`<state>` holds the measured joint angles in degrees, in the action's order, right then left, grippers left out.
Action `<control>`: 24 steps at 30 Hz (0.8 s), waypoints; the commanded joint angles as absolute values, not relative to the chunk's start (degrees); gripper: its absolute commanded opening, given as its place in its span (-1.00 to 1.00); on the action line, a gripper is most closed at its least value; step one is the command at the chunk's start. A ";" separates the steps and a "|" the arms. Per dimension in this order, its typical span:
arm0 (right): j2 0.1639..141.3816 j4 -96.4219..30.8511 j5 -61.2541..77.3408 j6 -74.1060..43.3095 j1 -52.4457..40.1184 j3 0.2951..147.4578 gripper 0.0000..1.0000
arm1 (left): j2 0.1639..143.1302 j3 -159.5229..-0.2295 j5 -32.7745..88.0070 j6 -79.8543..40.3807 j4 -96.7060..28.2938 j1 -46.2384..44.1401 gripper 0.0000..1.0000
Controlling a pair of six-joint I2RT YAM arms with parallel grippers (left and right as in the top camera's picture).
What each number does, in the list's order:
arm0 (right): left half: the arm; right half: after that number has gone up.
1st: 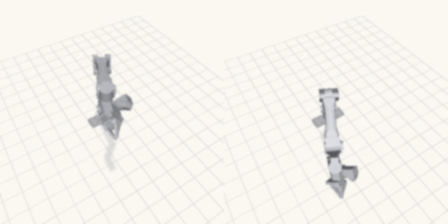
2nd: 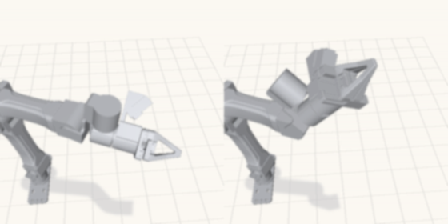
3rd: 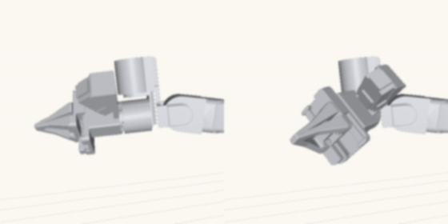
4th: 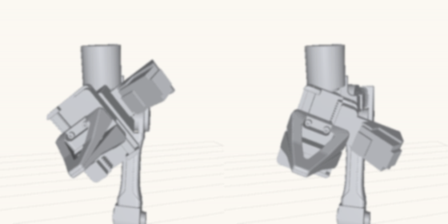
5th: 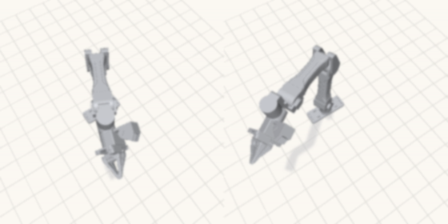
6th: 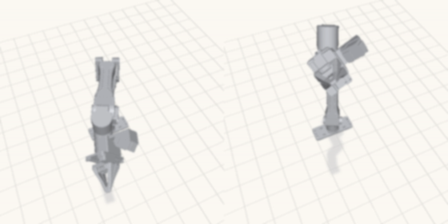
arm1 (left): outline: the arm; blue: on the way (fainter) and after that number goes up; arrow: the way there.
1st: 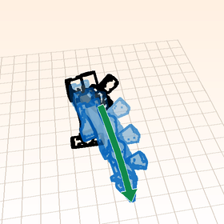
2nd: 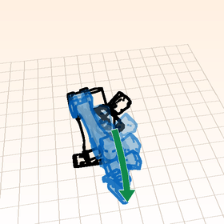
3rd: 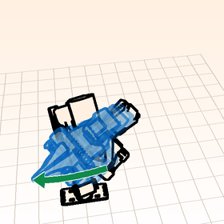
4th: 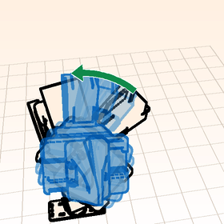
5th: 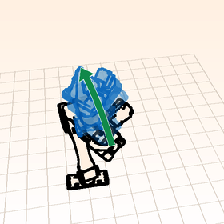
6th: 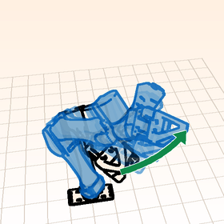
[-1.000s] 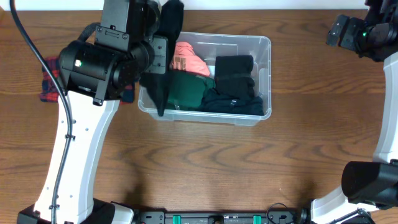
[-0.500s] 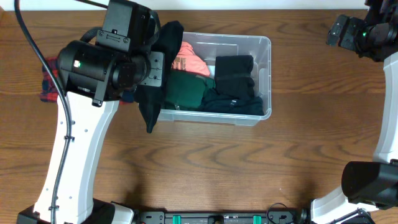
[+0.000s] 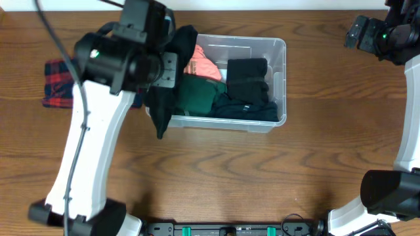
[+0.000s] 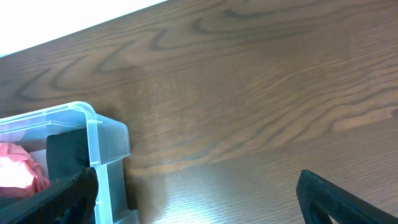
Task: Pack container
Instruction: 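Lift the black garment and carry it right over the bin, then lower the black garment into the bin and press it flat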
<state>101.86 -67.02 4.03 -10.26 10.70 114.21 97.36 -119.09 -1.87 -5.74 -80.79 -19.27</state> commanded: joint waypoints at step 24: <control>101.91 -67.09 3.86 -10.85 10.48 113.95 0.98 | 112.20 -120.60 5.43 -7.64 -60.14 -30.63 0.38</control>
